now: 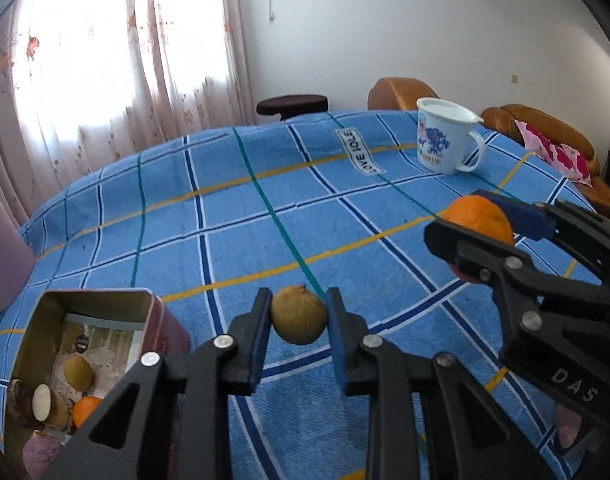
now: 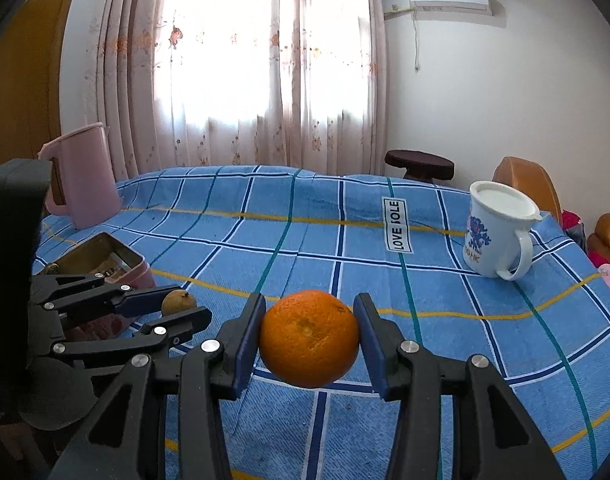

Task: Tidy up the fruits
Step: 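Carry the tan fruit with the left tool while the right tool carries the orange to the tin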

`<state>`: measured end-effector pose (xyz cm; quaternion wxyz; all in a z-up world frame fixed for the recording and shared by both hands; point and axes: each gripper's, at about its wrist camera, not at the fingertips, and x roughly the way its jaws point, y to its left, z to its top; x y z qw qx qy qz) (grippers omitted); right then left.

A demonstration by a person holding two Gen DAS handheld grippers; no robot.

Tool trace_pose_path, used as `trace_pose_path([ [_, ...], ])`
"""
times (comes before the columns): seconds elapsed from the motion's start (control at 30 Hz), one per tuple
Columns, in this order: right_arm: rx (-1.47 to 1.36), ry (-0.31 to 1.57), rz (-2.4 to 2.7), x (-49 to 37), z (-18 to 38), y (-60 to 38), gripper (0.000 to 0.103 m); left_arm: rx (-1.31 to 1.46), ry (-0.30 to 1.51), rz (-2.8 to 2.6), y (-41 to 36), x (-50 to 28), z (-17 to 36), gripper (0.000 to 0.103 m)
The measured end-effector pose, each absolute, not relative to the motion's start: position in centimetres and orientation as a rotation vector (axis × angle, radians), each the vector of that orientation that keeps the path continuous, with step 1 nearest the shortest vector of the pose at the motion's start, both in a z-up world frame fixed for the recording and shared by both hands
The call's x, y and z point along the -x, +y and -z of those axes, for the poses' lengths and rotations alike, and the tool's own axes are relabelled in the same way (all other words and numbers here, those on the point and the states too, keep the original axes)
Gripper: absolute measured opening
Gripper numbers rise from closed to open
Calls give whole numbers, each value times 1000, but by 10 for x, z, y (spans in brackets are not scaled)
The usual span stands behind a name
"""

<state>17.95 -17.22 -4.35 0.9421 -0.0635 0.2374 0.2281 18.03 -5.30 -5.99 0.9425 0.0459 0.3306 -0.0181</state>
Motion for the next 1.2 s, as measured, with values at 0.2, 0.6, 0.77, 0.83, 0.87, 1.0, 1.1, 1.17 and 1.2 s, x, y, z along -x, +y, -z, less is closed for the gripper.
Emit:
trace_pose_path([
  [0.2, 129, 450, -464, -174, 41, -173, 48, -103, 622, 22, -54, -171, 54, 28],
  [0.6, 117, 390, -463, -163, 37, -180, 48, -110, 554, 5, -57, -158, 48, 28],
  [0.77, 112, 365, -464, -159, 35, -182, 48, -109, 521, -3, -56, -152, 45, 28],
  [0.83, 109, 355, -464, -158, 34, -182, 48, -109, 511, -7, -56, -151, 44, 28],
  [0.87, 108, 351, -464, -157, 33, -182, 48, -109, 506, -7, -56, -150, 44, 28],
  [1.0, 104, 331, -464, -154, 32, -184, 48, -109, 487, -11, -56, -147, 42, 28],
  [1.1, 100, 314, -465, -151, 31, -185, 48, -107, 471, -13, -55, -144, 41, 28],
  [1.17, 98, 306, -464, -150, 31, -185, 48, -103, 455, -17, -53, -141, 40, 28],
  [1.2, 97, 303, -464, -149, 31, -185, 48, -101, 447, -18, -53, -140, 39, 28],
])
